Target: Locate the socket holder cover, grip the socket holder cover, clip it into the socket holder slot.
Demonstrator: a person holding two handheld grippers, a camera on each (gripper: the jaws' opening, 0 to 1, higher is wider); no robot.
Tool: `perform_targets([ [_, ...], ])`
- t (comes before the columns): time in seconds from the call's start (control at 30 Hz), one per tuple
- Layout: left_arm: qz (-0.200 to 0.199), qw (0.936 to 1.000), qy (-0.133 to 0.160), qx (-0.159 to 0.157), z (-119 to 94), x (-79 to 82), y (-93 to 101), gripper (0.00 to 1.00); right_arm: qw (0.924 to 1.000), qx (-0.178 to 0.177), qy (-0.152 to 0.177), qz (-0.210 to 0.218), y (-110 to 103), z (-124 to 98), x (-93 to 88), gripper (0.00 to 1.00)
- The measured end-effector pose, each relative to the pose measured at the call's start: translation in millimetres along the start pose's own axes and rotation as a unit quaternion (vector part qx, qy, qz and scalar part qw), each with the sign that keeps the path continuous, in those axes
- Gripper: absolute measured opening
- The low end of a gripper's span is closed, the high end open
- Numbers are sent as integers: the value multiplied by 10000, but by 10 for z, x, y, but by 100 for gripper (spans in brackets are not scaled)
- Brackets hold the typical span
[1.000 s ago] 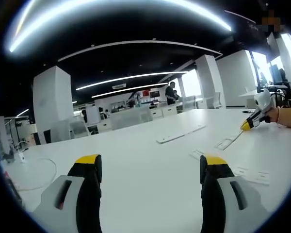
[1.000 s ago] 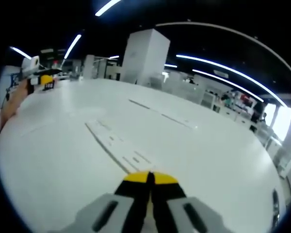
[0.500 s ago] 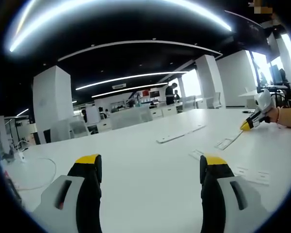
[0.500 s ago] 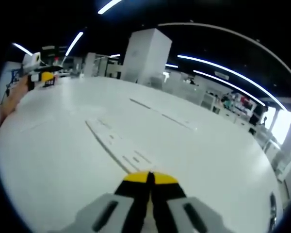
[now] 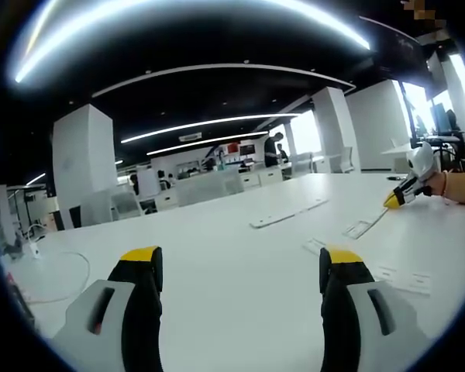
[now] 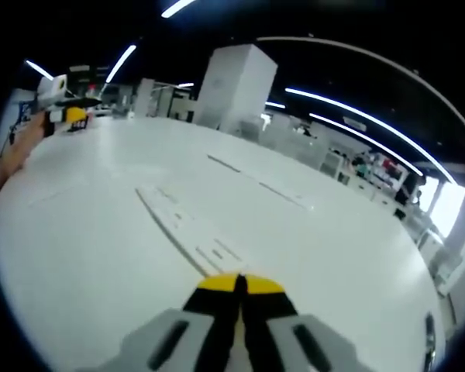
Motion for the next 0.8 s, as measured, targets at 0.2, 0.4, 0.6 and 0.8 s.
perform_targets([
  [0.2, 3, 10000, -20, 2, 19, 27, -38, 82, 10000, -60, -26, -8, -6, 3, 11, 4],
  [0.4, 0, 10000, 0, 23, -5, -11, 5, 82, 9999, -76, -61, 34, -4, -1, 16, 4],
  [0.6, 0, 10000, 4, 28, 9, 12, -28, 82, 9998, 34, -174, 33, 2, -32, 30, 4],
  [0.8, 4, 10000, -33, 29, 14, -18, -13, 82, 9988, 304, -358, 104, 58, -83, 21, 4],
])
Point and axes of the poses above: the point that each gripper's makers call its tool centre point, and the gripper's own axes: z roughly forward along the fingers, y roughly to its right, x roughly out of its top, the point moved 10 cm from there along -z, roughly backward along the fingers, and after that the axes turned 15 degrees about -y, right-handed, at the moved point
